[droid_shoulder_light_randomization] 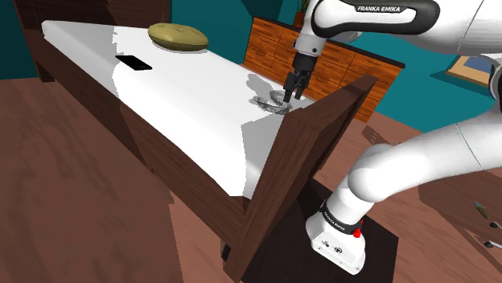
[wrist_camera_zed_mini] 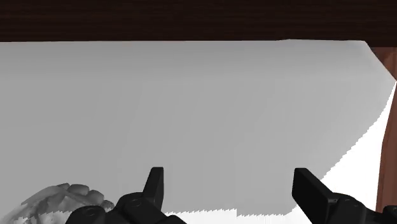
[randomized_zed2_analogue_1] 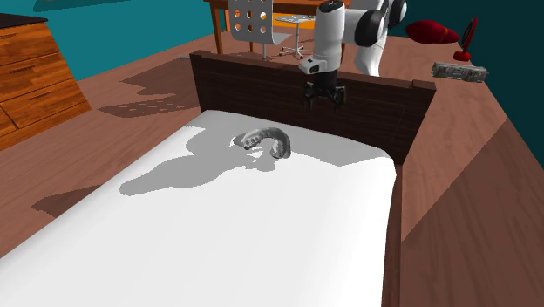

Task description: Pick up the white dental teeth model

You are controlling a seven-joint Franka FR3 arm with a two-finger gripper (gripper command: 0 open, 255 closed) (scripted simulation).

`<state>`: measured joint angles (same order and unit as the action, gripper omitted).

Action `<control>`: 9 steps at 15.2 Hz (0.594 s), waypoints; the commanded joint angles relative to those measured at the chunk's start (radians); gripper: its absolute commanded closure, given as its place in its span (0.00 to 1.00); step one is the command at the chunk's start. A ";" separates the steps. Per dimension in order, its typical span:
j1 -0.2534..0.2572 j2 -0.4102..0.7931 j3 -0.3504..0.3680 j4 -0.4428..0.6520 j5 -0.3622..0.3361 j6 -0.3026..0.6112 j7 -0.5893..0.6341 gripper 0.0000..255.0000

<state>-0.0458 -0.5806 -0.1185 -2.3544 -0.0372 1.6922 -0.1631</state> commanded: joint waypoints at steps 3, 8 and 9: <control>-0.032 0.094 -0.068 0.036 0.000 0.083 -0.036 0.00; -0.060 0.235 -0.151 0.103 0.029 0.180 -0.087 0.00; -0.065 0.264 -0.168 0.119 0.039 0.197 -0.099 0.00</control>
<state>-0.1069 -0.3525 -0.2691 -2.2593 -0.0086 1.8716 -0.2502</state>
